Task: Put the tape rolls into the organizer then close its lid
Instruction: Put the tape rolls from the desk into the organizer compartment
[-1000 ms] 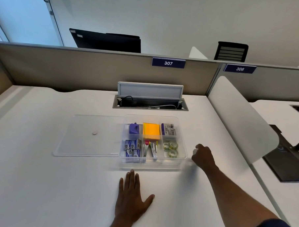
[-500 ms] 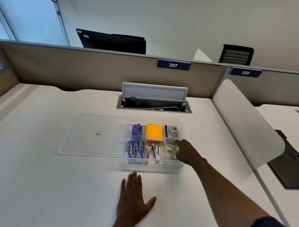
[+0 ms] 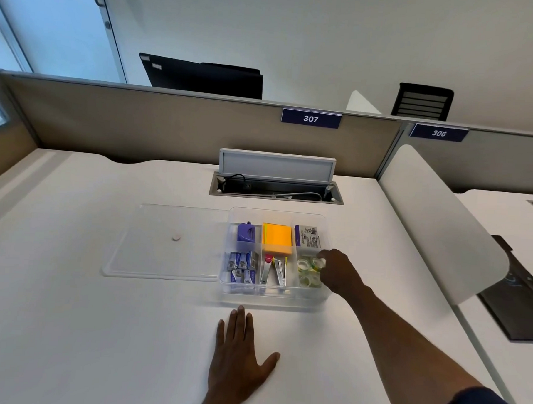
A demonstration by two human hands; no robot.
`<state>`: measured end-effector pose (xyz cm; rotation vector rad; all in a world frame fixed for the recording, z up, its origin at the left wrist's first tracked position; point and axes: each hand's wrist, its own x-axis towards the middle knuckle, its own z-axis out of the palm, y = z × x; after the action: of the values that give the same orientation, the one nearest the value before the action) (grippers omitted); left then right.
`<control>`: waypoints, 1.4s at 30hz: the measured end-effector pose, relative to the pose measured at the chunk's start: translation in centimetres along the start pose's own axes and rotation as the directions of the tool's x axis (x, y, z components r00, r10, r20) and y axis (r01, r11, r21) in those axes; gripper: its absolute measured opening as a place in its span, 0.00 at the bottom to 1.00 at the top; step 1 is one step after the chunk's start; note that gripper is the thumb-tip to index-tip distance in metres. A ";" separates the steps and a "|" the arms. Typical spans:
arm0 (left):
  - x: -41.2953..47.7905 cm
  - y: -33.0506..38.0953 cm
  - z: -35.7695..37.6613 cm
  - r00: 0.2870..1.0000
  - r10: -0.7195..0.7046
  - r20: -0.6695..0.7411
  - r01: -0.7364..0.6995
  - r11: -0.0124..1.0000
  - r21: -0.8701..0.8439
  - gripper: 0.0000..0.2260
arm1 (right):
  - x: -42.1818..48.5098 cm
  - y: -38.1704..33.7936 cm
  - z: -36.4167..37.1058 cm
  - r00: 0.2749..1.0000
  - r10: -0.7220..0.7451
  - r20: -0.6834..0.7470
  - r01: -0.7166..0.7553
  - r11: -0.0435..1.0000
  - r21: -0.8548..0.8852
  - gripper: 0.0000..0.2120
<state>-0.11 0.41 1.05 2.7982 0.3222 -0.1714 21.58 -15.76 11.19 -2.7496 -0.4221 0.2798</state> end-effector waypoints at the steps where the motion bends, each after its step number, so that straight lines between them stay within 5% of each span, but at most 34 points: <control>1: 0.0 0.0 0.0 1.000 0.001 0.003 -0.001 1.000 0.000 0.43 | -0.1 0.2 -0.1 0.999 0.009 -0.049 -0.009 1.000 0.012 0.21; 5: 0.1 -0.2 0.4 1.000 0.004 -0.017 -0.004 1.000 0.004 0.43 | -0.4 1.1 -0.3 0.977 0.042 -0.207 -0.032 0.998 0.049 0.19; 11: 0.1 -0.2 0.4 0.999 0.001 -0.033 -0.001 1.000 0.021 0.43 | -0.1 1.7 -0.6 0.972 0.048 -0.231 -0.036 0.998 0.057 0.16; 29: 0.4 0.1 0.8 0.999 -0.009 -0.054 0.012 0.998 0.063 0.45 | 3.6 1.0 1.1 0.983 -0.133 0.127 0.138 0.990 -0.034 0.15; 38: 0.3 0.1 0.9 0.997 -0.007 -0.072 0.011 0.998 0.061 0.44 | 3.8 0.7 2.8 0.990 -0.129 0.055 0.138 0.967 -0.215 0.16; 42: 0.4 0.0 1.1 0.997 -0.005 -0.075 0.009 0.998 0.056 0.44 | 4.0 0.3 3.1 0.995 -0.089 0.040 0.095 0.983 -0.158 0.14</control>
<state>0.20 0.19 -0.02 2.8651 0.3504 -0.0781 24.66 -13.76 7.70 -2.8739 -0.6032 0.2788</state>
